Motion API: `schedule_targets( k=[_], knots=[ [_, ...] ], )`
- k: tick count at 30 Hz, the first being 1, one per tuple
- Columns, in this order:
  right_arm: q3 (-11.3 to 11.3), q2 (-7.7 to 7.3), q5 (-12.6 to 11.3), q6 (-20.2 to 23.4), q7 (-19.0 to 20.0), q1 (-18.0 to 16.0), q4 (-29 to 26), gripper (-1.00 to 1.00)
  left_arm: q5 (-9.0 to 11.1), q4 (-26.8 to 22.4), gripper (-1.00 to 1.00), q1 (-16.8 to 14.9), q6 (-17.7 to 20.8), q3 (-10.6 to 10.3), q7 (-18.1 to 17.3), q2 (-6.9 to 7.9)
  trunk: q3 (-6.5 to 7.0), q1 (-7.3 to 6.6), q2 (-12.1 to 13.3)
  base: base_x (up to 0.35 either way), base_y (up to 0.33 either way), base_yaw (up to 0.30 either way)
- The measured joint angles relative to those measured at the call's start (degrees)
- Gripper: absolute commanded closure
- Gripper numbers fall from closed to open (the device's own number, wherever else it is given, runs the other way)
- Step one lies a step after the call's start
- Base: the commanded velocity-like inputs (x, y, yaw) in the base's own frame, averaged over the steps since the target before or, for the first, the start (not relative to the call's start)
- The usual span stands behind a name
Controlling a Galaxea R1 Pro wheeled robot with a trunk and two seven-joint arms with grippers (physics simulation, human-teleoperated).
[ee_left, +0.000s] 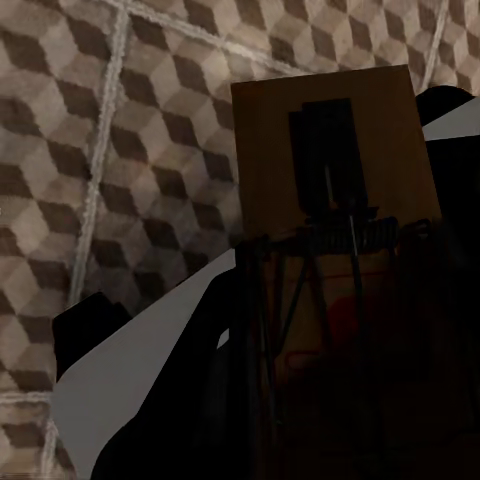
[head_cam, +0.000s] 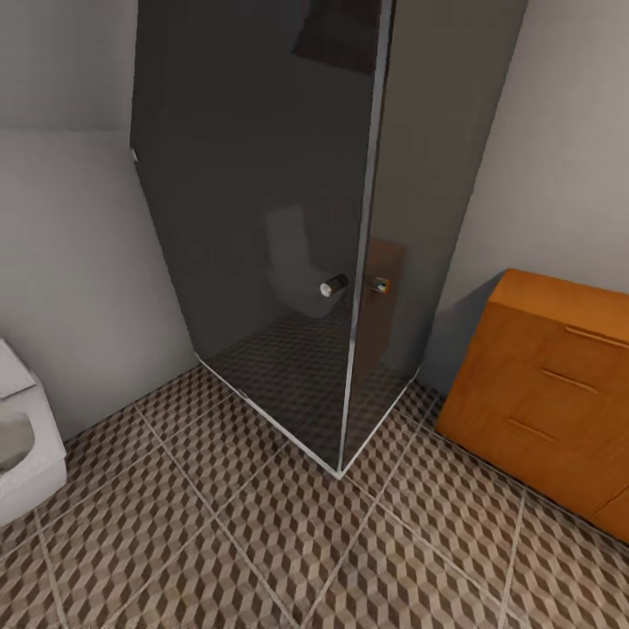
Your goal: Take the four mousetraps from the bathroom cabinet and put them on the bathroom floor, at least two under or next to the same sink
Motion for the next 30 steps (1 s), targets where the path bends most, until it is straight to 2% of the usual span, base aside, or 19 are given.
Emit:
schedule_targets(
  k=[30],
  knots=[
    [0.0,0.00,0.0,0.0,0.0,0.0,0.0,1.00,0.0,0.0,1.00,0.0,0.0,0.0,0.0,0.05,0.00,0.00,0.0,0.000,0.000,0.292]
  ],
)
